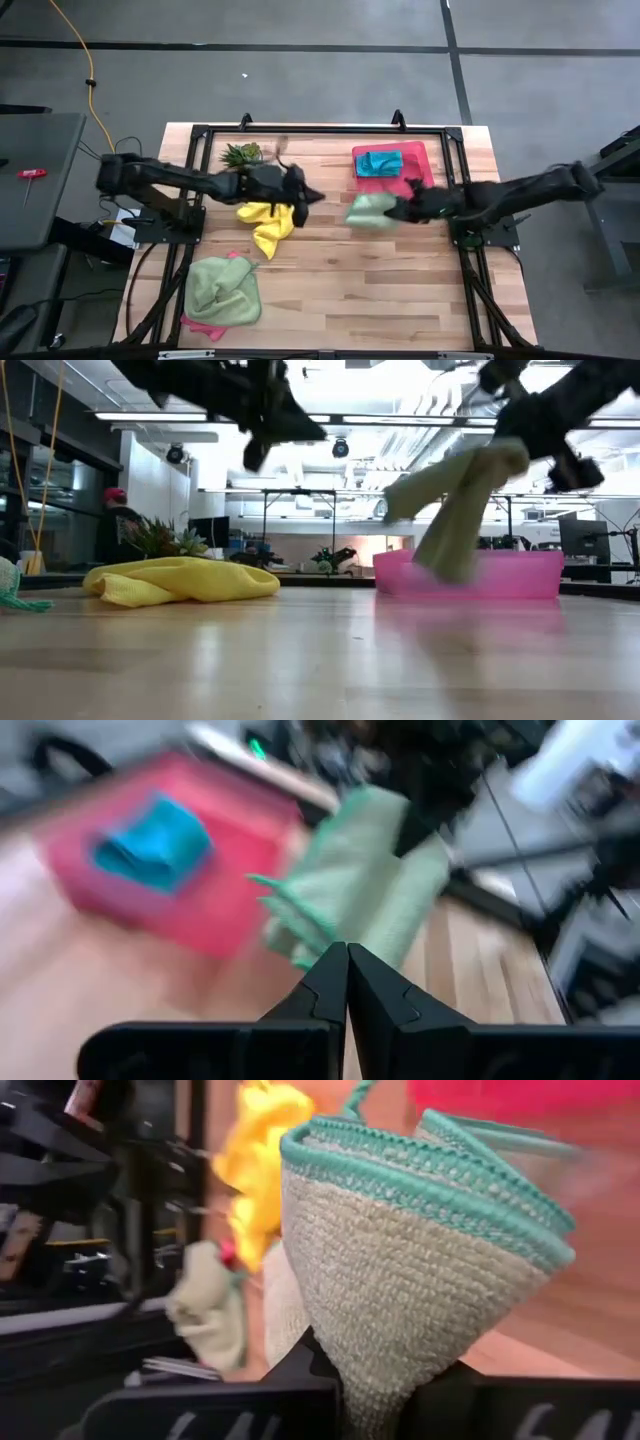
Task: Fold microfiber towels
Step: Put the folded green microfiber cloth into the pink bin
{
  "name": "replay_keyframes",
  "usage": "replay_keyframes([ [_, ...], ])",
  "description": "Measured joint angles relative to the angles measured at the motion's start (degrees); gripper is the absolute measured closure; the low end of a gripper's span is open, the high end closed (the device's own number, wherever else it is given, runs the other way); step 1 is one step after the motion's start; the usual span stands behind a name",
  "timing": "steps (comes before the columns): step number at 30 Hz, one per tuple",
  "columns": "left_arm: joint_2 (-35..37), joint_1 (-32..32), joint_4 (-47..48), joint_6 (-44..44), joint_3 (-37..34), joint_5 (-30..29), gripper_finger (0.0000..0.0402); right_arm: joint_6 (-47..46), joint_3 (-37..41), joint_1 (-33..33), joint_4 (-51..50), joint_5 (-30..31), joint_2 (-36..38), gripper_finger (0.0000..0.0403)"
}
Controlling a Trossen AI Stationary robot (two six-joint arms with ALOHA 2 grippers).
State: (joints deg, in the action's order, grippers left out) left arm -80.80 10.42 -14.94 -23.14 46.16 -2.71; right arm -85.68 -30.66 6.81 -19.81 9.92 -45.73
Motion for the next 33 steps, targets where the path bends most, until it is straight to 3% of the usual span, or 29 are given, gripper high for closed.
replay_keyframes([
  [6, 6.83, 2.02, 0.64, 0.23, 0.02, -9.36, 0.0401, 8.82, -10.53, -9.83, -17.95, -0.42, 10.37, 0.0401],
  [13, 6.32, 2.49, 0.52, -0.65, 0.06, -9.94, 0.0401, 20.96, -20.30, -25.65, -31.87, -4.00, 8.98, 0.0402],
  [20, 4.79, 1.49, 0.84, -3.63, 0.02, -9.94, 0.0401, 32.54, -19.36, -40.32, -32.50, -14.81, 0.62, 0.0402],
  [24, 4.80, 1.42, 0.71, -3.84, 0.02, -9.94, 0.0401, 39.81, -19.04, -46.62, -24.43, -22.36, -7.39, 0.0402],
  [29, 4.80, 1.44, 0.71, -3.88, 0.02, -10.42, 0.0401, 42.54, -19.14, -48.85, -6.25, -36.76, -13.81, 0.0402],
  [33, 4.79, 1.44, 0.70, -5.26, 0.02, -10.61, 0.0401, 49.50, -19.19, -48.83, -14.29, -38.02, -14.41, 0.0402],
])
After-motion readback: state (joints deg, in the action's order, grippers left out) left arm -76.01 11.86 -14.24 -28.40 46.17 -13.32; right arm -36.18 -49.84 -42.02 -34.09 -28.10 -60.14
